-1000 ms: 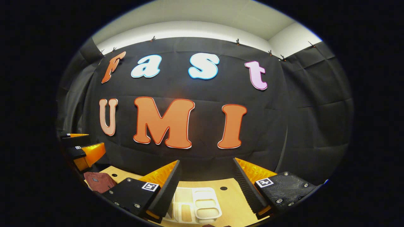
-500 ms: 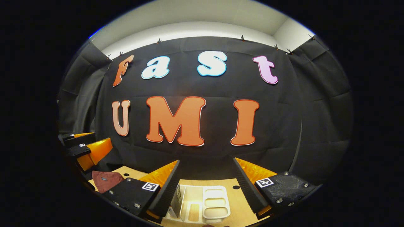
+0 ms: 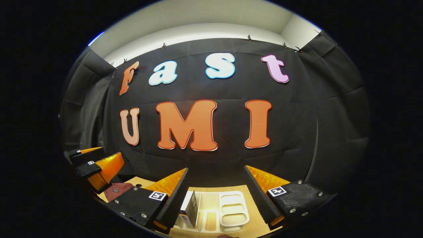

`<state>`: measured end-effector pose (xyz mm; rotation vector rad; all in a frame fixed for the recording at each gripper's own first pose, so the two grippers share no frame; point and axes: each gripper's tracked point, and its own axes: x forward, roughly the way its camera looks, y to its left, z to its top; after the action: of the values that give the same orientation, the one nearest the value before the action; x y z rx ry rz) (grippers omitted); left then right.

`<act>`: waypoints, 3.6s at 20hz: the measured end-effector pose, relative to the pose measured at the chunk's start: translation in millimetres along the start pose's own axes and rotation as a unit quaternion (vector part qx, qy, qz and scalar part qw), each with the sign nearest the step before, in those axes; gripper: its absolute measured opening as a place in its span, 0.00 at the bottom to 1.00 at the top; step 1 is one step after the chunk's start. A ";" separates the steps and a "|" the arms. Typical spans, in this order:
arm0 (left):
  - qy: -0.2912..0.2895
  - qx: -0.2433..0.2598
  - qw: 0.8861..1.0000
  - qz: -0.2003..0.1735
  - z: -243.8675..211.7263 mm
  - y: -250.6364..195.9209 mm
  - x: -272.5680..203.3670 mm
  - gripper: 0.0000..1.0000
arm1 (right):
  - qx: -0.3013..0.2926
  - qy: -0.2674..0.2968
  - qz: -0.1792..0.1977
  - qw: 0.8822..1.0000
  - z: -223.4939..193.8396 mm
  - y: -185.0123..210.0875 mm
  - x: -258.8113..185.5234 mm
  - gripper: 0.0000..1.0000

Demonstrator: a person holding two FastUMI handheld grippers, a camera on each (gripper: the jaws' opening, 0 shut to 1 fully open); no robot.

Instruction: Open the schoolbag, grab two books from the bookshelf and put them into the schoolbag.

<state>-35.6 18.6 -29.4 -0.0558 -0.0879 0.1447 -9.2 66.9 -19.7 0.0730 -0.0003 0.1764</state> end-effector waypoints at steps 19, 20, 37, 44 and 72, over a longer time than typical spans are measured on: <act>0.026 0.065 0.997 0.013 -34.3 17.7 -2.2 1.00 | -0.004 0.022 -0.004 1.000 -18.0 2.3 -3.8 0.95; 0.032 0.070 0.997 0.016 -39.5 21.7 -2.0 1.00 | -0.003 0.023 -0.003 1.000 -19.0 1.9 -3.7 0.95; 0.287 0.272 0.918 0.014 -265.7 103.1 -45.5 0.98 | -0.016 0.057 -0.018 0.998 -45.5 -8.1 -0.2 0.96; 0.353 0.360 0.863 -0.030 -350.1 108.3 -84.6 0.98 | -0.024 0.077 -0.028 0.996 -61.7 -14.9 0.9 0.96; 0.397 0.447 0.799 0.068 -393.8 186.7 -96.8 0.96 | -0.019 0.092 -0.029 0.995 -79.1 -27.7 3.6 0.95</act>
<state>-121.5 169.5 -440.7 0.8334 0.8404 0.2851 -1.4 46.1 -100.6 0.0192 0.1812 0.1250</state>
